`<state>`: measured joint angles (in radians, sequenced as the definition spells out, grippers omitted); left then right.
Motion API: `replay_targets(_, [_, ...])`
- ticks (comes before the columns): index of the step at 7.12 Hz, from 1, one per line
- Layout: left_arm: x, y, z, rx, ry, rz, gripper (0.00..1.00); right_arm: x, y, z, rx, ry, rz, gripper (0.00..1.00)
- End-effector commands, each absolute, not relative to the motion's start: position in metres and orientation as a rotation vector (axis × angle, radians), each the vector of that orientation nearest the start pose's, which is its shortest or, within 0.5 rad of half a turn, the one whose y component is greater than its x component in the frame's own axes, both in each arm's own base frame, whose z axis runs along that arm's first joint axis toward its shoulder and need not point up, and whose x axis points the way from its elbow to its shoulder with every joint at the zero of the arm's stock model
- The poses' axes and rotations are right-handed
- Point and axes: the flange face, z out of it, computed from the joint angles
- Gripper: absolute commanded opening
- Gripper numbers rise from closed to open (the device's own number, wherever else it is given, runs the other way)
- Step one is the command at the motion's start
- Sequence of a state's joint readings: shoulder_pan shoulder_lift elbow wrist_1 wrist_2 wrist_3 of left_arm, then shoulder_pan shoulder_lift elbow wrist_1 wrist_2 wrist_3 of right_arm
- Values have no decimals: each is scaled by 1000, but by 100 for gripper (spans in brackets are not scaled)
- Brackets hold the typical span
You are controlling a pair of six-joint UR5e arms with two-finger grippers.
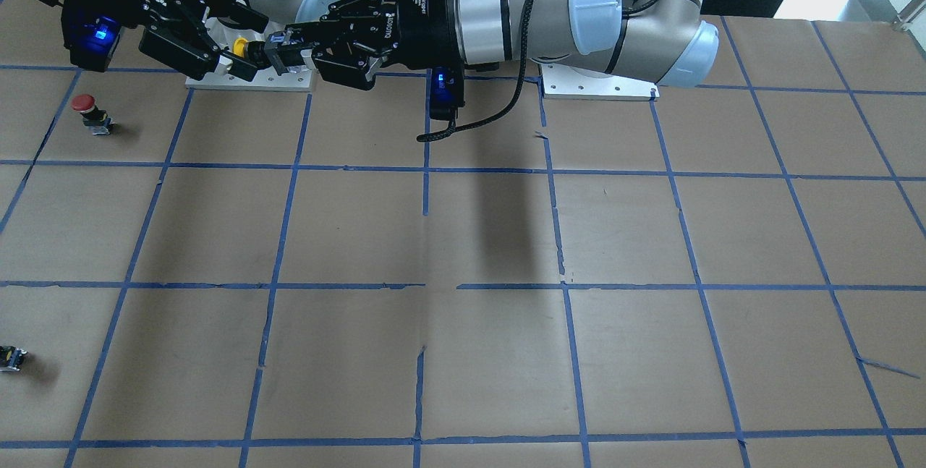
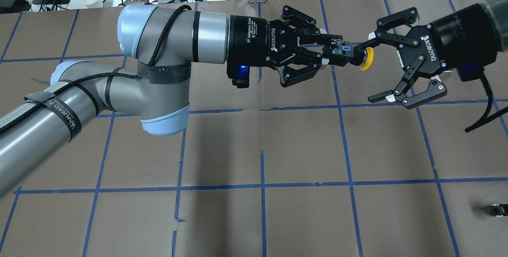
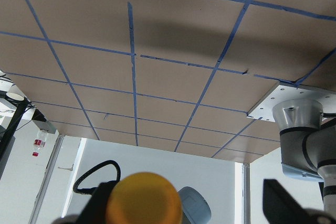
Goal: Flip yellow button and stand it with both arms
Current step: 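Align the open right gripper around the yellow cap held by the left gripper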
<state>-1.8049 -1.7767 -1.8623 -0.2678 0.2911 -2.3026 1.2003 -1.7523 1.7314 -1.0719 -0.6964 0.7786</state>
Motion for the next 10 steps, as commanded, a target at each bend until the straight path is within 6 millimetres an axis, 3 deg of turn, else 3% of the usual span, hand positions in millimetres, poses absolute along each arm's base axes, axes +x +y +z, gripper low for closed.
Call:
replay_targets(1, [-350,-445,450,1261,-1426,-1075,4,59,-430,487,1441,1717,756,100])
replay_targets(5, [-351,-447,446,1263,-1425,-1077,5,58,-427,482,1446,1731,767,100])
replay_targets(8, [-350,-439,457,1263,-1396,-1080,6,57,-424,482,1462,1758,777,100])
replay_targets(10, [-351,-443,450,1271,-1394,-1087,7,57,-420,486,1467,1776,770,100])
